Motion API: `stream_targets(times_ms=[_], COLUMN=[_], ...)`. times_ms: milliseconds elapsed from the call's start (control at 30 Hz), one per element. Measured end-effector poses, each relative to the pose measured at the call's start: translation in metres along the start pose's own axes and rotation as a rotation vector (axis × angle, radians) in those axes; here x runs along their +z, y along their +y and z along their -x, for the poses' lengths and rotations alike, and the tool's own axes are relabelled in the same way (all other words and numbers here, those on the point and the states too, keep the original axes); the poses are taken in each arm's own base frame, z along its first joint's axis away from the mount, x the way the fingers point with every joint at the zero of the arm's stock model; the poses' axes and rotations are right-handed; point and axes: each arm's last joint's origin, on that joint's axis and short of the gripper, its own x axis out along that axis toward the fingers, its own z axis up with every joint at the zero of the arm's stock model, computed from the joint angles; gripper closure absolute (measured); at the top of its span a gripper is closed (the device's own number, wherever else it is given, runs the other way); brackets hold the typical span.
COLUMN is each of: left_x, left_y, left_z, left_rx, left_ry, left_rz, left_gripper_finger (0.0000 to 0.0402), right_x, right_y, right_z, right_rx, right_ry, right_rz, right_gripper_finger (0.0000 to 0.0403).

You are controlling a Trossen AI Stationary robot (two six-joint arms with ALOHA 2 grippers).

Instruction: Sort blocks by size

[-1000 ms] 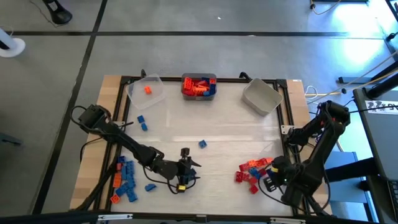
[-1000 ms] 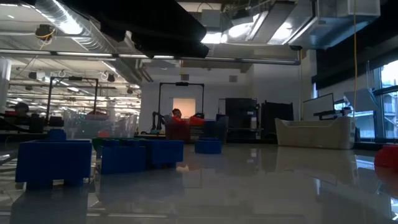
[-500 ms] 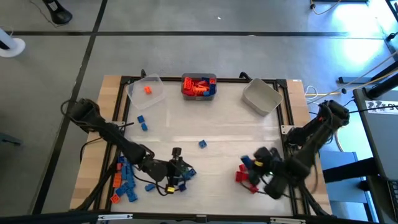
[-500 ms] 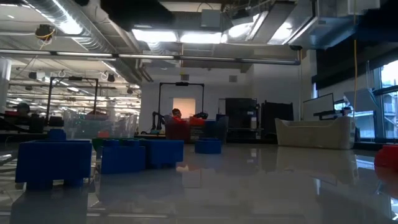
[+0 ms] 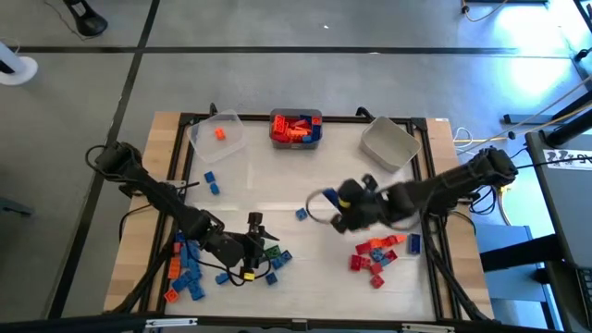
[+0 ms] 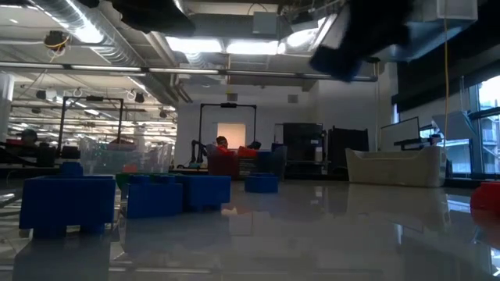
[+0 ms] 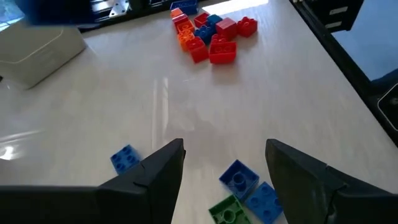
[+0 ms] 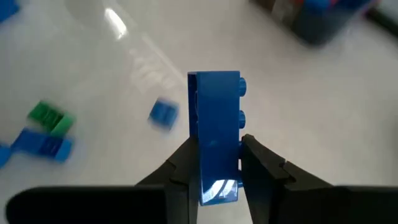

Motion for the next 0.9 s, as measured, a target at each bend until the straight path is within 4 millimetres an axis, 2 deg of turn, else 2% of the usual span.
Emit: stream_targets(times_ms=[200,400,533,667,800,900], left_x=[0.000,0.000,-0.001,-0.003,-0.015,-0.024], left_y=[0.000,0.002,0.007,0.013,0.018,0.023], left_z=[0.000,-0.001,-0.004,-0.007,-0.012,-0.016], left_rx=[0.000,0.008,0.024,0.042,0.057,0.070], left_ry=[0.002,0.004,0.023,0.032,0.053,0.051], left_rz=[-0.029,-0.049,-0.048,-0.039,-0.034,-0.005], left_gripper_finger=[0.0188,0.0188,0.0188,0.0188,0.0188,0.0188], right_x=[0.047,0.094,0.116,0.129,0.138,0.137], right_y=[-0.030,-0.073,-0.102,-0.128,-0.149,-0.166], right_z=[-0.029,-0.054,-0.073,-0.104,-0.133,-0.155], right_rx=[-0.039,-0.031,-0.039,-0.019,0.019,-0.003], right_ry=[-0.104,-0.211,-0.264,-0.271,-0.301,-0.279], right_rz=[0.059,0.041,0.032,0.022,-0.015,-0.039], right_gripper_finger=[0.0311,0.0311,0.0311,0.0311,0.0311,0.0310])
